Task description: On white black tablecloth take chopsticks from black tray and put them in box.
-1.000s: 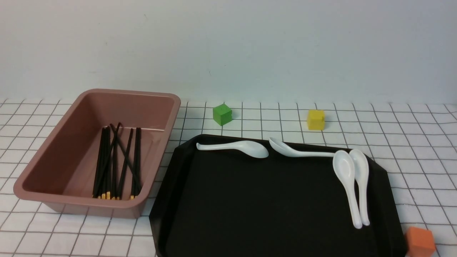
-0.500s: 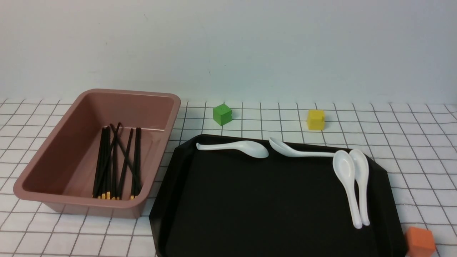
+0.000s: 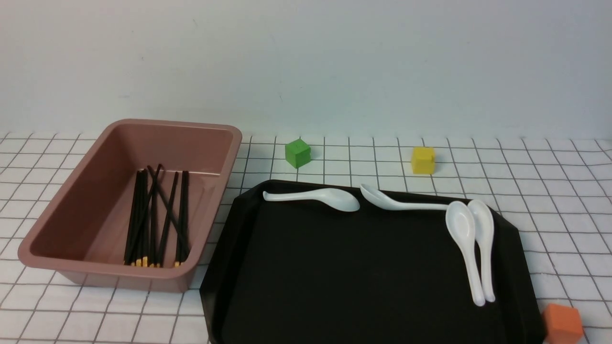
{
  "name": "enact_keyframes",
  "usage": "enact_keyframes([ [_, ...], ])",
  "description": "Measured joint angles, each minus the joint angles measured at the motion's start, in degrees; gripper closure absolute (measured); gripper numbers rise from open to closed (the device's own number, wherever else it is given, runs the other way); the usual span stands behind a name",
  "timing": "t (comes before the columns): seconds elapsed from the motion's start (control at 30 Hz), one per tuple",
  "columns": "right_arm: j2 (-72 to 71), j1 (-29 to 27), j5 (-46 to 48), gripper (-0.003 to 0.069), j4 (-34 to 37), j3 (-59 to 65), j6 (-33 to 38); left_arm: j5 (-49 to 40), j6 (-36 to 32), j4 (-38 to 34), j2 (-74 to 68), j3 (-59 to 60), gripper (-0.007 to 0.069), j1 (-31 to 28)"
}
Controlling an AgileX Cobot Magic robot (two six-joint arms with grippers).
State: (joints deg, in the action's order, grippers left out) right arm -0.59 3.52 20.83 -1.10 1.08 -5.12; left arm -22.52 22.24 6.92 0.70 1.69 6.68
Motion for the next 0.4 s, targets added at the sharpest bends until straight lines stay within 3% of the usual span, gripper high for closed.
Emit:
enact_keyframes([
  [0.4, 0.0, 0.0, 0.0, 0.0526, 0.0, 0.0, 0.0, 0.0, 0.0, 0.0, 0.0, 0.0, 0.0386, 0.0],
])
